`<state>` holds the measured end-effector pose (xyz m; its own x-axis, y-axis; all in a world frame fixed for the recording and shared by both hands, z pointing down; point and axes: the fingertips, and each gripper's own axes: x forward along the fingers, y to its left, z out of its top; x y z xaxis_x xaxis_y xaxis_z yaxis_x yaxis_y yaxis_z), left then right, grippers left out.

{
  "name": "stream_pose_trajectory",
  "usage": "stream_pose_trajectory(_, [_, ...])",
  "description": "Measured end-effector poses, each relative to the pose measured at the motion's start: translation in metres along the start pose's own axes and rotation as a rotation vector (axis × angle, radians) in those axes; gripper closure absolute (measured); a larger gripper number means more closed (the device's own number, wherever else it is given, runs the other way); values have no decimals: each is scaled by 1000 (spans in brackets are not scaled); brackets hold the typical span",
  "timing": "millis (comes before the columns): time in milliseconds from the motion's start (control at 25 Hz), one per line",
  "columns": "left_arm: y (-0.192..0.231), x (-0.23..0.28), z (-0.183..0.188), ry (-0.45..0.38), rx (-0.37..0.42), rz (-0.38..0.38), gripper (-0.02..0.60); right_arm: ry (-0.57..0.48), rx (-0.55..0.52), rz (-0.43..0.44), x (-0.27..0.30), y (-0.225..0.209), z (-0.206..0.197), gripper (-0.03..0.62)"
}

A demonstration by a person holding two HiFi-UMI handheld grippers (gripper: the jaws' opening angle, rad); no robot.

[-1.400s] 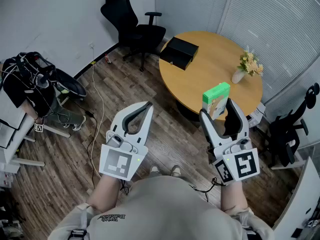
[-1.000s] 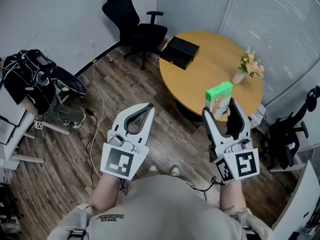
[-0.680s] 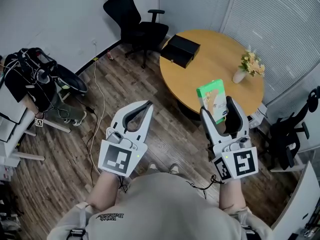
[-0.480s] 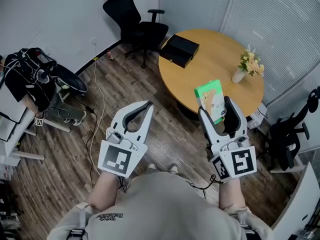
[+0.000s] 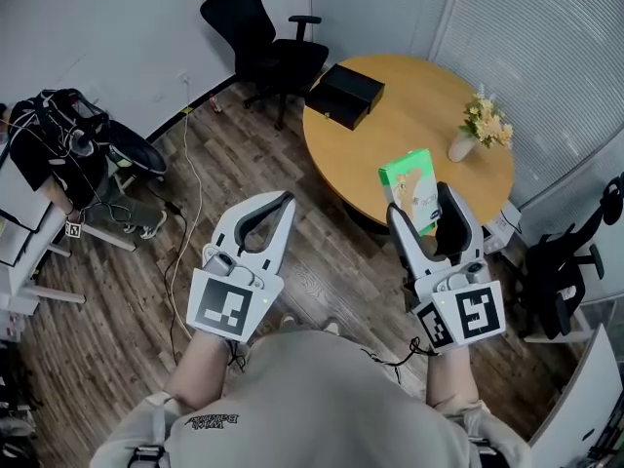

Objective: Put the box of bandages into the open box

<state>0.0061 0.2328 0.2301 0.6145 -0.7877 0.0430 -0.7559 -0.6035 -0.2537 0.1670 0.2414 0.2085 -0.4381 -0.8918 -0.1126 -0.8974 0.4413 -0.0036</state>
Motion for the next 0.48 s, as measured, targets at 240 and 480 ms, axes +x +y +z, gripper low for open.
stream_pose_trajectory(240, [-12,4,1,8,9,29,558,-24,-7,25,-4,-13,7,263])
stream_pose_trajectory(480, [-9,4,4,3,28,57,558,-46,-8,46,-4,-16,11,263])
